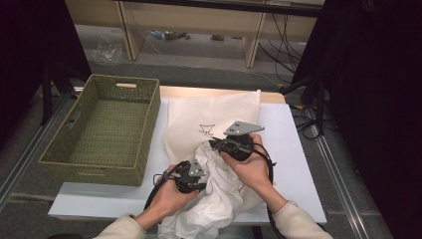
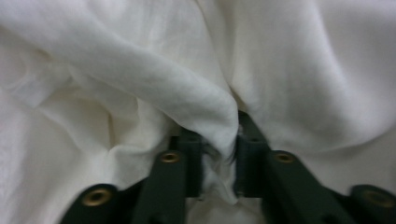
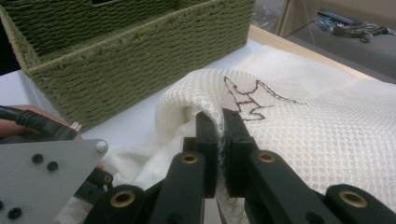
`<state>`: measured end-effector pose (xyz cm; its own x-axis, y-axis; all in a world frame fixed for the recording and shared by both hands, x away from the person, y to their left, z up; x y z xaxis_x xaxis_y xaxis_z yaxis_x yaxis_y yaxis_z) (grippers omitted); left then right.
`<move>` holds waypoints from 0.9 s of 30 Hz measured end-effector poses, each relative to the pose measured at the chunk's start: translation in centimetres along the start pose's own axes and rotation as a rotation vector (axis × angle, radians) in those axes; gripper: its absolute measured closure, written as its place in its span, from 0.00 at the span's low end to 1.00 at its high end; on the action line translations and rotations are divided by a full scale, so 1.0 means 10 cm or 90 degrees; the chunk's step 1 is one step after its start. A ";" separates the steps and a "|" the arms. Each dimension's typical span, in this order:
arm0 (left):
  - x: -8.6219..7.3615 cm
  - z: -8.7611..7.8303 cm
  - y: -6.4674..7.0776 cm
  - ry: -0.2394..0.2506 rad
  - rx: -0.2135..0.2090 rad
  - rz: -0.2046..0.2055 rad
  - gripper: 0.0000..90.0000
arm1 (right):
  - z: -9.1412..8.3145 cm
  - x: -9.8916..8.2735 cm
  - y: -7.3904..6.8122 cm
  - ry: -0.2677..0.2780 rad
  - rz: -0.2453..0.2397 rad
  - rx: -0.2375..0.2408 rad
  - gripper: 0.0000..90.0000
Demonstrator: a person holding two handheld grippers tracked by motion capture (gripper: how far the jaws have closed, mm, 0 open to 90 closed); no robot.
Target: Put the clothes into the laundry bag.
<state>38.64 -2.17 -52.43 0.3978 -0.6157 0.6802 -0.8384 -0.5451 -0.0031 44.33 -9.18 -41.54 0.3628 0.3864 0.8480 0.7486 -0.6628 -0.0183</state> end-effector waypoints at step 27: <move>0.55 -0.16 -0.37 0.142 0.051 -0.033 0.56 | -0.04 0.01 -0.04 0.001 0.037 0.015 0.97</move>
<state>43.33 -2.60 -47.49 0.3404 -0.4493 0.8260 -0.7827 -0.6221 -0.0158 43.90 -9.14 -41.23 0.4050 0.3461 0.8462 0.7393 -0.6685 -0.0804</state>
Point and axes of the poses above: each handheld gripper's, and its own axes: z roughly forward along the jaws, x roughly out of its top, y roughly to its right, the point moved 9 cm from there along z, roughly forward along the jaws, and after that the axes turned 1 degree about z, right-handed, at the moved point
